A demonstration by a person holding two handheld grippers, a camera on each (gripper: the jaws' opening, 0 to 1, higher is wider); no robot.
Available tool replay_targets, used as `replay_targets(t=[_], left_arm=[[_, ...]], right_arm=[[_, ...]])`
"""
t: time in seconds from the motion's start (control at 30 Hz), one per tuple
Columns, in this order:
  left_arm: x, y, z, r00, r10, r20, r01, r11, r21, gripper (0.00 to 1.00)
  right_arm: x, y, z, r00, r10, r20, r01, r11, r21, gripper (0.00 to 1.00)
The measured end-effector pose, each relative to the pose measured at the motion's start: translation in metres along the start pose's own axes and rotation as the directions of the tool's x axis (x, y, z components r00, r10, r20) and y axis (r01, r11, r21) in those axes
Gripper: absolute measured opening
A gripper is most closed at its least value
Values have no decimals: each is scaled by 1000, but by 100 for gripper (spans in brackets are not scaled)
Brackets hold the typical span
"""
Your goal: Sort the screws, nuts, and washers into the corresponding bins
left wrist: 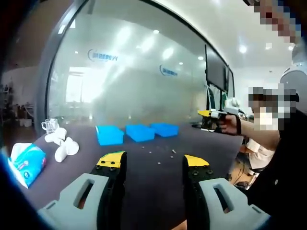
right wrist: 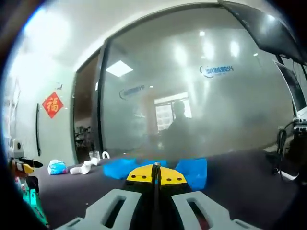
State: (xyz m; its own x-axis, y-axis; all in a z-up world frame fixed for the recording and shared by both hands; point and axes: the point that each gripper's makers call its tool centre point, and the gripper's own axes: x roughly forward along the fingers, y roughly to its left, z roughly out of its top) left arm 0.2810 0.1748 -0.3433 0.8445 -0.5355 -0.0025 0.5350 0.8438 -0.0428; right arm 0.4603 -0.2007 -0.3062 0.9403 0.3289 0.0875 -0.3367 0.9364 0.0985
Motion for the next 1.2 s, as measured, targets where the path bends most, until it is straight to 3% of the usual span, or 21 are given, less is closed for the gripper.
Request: replay_targets(t=[0.27,0.33,0.4,0.67,1.0,1.2], left_arm=[[-5,5,-3,1000,17,3,-16,1000,-16,46],[-6,6,-4,1000,21,2,-21,1000,-18,46],[-7,7,-4,1000,25,-1,-25,1000,-15,46],[-12,9,2,999,40,10,-40,999,-13,46],[-15,8,4,999,48,12,-48,999,-6,46],[-17,10,5,998,57,17,-57,998,-9,46]], right_arm=[[58,-31,-15,996,-68,-53,66,997,-38,0],[71,-33,-16,995,-78,-60,75,996,-49,0],[83,-36,-18,993,-90,-73,90,996,-5,0],[130,-36,-19,986,-121,-115,116,992,-57,0],[165,-42,-27,974,-156,-165,140,985,-105,0],[170,-45,-34,971,-163,-174,143,982,-122,0]])
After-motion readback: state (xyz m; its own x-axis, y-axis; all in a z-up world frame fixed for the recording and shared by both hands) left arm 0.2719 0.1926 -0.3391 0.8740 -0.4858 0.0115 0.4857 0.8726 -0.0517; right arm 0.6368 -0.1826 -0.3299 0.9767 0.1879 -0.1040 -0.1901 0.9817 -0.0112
